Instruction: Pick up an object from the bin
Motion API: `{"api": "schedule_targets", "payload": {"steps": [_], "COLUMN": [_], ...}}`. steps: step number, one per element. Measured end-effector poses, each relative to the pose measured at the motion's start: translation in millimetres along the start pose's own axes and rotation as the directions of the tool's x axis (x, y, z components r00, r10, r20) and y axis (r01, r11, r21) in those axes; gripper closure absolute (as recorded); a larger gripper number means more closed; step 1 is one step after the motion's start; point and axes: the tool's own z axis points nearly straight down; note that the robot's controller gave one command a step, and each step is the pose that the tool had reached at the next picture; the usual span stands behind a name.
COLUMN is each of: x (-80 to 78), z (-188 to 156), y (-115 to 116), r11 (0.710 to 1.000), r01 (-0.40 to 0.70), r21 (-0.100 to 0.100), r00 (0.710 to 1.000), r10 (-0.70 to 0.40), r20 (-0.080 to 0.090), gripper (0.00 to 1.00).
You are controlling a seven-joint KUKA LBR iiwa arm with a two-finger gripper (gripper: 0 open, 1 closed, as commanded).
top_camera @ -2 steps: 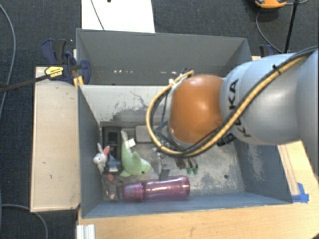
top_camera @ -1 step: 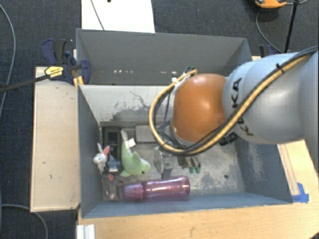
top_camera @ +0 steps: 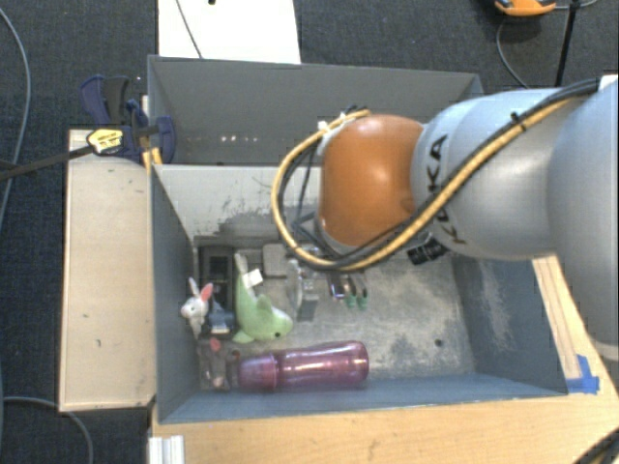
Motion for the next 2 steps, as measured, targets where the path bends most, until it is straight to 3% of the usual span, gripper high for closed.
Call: {"api": "schedule_targets", "payload": {"steps": [1, 2], "x": [23.2, 34.2], "z": [11, 21], "y": [10, 10], "r11": [1.0, 0.991], "r01": [-0.016, 0.133], "r21": [0.0, 0.0], "r00": [1.0, 0.991], "r10": [0.016, -0.133], "r20": [-0.005, -0.003], "gripper": [1.0, 1.0]}}
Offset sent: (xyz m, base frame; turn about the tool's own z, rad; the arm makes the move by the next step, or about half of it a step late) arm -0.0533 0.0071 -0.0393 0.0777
